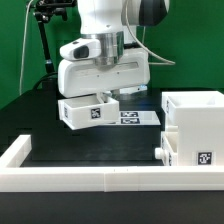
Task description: Assemble drawer
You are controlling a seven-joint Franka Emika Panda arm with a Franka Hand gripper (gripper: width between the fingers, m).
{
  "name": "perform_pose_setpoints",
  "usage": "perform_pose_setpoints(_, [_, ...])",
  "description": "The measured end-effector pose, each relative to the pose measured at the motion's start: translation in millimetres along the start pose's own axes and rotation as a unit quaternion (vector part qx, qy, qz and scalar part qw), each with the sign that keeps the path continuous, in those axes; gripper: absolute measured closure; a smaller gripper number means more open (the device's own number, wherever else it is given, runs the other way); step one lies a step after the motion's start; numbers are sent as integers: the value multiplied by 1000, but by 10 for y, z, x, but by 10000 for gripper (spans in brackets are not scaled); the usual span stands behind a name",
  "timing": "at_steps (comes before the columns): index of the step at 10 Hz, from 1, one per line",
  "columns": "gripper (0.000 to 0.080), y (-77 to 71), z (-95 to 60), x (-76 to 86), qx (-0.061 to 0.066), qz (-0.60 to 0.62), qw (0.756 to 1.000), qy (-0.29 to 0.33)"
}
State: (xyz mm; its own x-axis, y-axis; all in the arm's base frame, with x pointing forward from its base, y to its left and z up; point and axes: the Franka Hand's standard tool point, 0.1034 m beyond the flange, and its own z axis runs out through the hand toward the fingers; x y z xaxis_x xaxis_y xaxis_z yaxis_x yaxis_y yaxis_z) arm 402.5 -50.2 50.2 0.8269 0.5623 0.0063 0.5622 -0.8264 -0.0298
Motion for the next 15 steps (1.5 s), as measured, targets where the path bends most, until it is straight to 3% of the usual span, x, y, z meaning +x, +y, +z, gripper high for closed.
perform_pose_setpoints(5, [757, 204, -120, 219, -19, -291, 956, -8])
perform_pose_setpoints(9, [757, 216, -97, 162, -17, -384, 923, -15])
perform_pose_setpoints(10, [757, 264, -99, 157, -19, -448, 894, -16])
perform_pose_setpoints(12, [757, 432, -183, 318, -32, -485, 874, -15])
perform_pose_setpoints(15, [757, 642, -241, 553, -32, -487, 873, -17])
